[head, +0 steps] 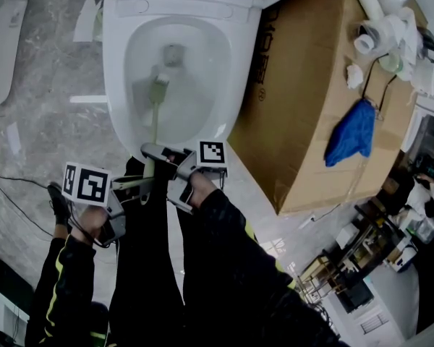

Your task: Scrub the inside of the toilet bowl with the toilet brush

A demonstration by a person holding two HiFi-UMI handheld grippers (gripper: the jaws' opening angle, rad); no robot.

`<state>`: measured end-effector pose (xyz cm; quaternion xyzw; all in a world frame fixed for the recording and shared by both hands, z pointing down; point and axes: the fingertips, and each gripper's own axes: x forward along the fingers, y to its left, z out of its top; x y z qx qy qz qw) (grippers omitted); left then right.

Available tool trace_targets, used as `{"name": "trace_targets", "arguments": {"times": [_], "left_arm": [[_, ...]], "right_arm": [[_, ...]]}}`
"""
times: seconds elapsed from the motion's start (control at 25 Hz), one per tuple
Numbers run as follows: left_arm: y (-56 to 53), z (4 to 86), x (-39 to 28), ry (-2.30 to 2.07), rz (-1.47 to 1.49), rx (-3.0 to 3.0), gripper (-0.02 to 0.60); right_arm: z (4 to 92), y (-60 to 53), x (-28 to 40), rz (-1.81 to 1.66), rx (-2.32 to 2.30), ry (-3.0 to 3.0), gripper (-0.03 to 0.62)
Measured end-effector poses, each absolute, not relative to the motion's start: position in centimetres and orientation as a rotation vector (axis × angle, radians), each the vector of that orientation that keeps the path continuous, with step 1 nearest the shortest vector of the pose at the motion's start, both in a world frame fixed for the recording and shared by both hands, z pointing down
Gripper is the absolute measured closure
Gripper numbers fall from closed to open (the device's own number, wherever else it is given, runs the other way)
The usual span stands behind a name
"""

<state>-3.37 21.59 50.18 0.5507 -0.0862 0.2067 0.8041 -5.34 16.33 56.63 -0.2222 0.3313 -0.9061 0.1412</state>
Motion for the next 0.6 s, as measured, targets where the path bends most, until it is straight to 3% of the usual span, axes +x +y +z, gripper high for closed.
{"name": "trace_targets", "arguments": {"times": [0.6], "left_arm": [[17.2,51.4,-5.1,-0.288,0.42,1.233,0.505]], "right_arm": [[56.9,11.5,-7.0,-2.596,-0.582,1.08,0.537]]}}
